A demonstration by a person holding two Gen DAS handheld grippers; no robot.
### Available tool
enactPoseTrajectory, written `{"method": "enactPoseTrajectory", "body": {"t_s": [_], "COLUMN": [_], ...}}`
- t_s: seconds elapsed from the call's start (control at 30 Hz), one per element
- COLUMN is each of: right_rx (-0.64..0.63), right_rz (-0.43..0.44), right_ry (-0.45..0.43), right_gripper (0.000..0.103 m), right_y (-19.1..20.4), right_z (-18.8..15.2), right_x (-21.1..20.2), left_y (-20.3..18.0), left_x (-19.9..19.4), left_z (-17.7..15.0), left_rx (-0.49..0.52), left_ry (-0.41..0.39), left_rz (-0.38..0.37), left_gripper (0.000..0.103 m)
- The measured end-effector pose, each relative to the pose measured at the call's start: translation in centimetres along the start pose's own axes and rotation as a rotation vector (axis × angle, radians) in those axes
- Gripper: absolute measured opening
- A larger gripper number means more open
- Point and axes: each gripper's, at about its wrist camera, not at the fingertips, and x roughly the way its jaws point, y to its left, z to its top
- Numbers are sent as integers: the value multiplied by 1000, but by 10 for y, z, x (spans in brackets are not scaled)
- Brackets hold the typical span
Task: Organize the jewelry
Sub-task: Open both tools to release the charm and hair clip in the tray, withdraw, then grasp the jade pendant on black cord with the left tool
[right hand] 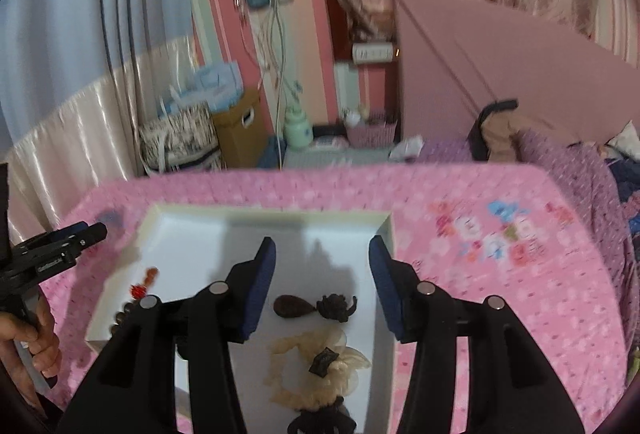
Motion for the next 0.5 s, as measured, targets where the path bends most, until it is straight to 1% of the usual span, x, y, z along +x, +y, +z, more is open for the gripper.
{"method": "enactPoseTrajectory", "body": {"t_s": [0.07,0.1,0.17,0.2,0.23,0.33,0.4,0.5], "right_rx": [19,30,26,26,29,15,6,19], "right_rz": [20,29,27,24,18,-20,-35,-54], "right_ry": [-28,-37,-35,-34,-31,-29,-23,-24], "right_gripper": [49,49,49,49,49,49,49,49], "right_y": [-1,-2,-4,-7,-13,-29,-36,-52], "right_z": [-2,-5,-14,-18,-24,-44,-54,-75], "right_x": [-19,-28,-39,-44,-52,-70,-77,-89], "left_y": [1,2,3,1,-1,-3,-10,-20], "left_x": [-19,-39,-73,-89,-99,-112,-118,-123], "left_z": [6,11,14,12,8,-16,-47,-95], "left_rx": [2,1,-2,0,8,17,60,110], "left_ry": [-28,-70,-138,-167,-172,-130,-102,-96], "left_rz": [29,33,38,50,56,36,25,10], "left_gripper": [59,59,65,66,66,66,66,66]}}
